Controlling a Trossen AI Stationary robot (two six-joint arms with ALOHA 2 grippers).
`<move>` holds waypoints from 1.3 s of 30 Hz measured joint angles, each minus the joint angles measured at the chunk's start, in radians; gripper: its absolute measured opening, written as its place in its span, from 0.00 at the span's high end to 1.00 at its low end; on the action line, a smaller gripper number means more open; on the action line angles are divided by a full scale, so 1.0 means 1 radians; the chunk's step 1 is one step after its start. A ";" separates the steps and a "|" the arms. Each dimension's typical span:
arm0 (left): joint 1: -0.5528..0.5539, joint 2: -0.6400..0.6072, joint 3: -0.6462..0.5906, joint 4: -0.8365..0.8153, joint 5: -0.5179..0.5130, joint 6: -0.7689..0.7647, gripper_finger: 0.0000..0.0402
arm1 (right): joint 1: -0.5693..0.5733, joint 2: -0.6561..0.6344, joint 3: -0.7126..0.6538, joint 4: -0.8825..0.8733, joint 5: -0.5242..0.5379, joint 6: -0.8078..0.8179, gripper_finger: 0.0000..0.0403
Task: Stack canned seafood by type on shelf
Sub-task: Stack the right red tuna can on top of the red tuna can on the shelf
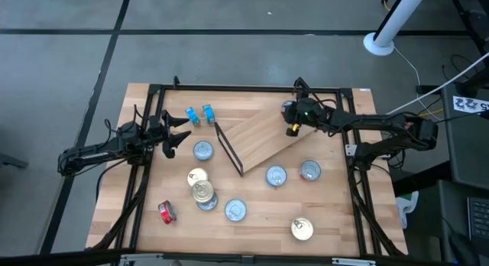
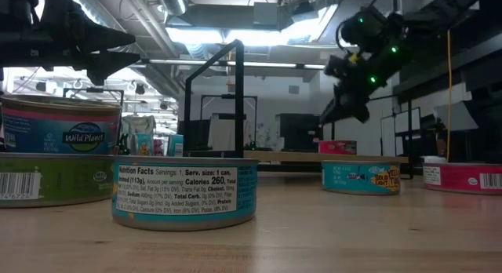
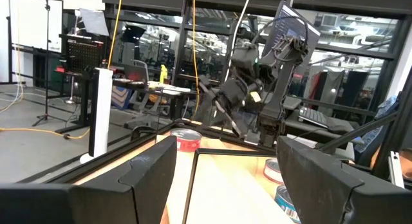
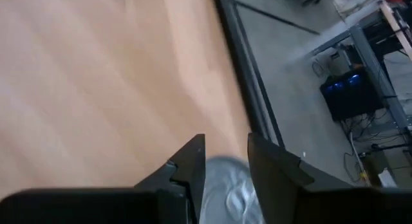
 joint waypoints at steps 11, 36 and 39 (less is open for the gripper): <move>0.000 0.000 0.000 -0.023 -0.003 0.000 0.35 | 0.199 0.000 0.206 -0.265 -0.008 0.014 0.71; 0.000 0.000 0.000 -0.071 -0.003 0.000 0.35 | 0.712 0.000 0.276 -0.618 -0.330 0.297 0.71; 0.000 0.000 0.000 -0.071 -0.003 0.000 0.35 | 0.737 0.000 0.276 -0.701 -0.331 0.379 0.71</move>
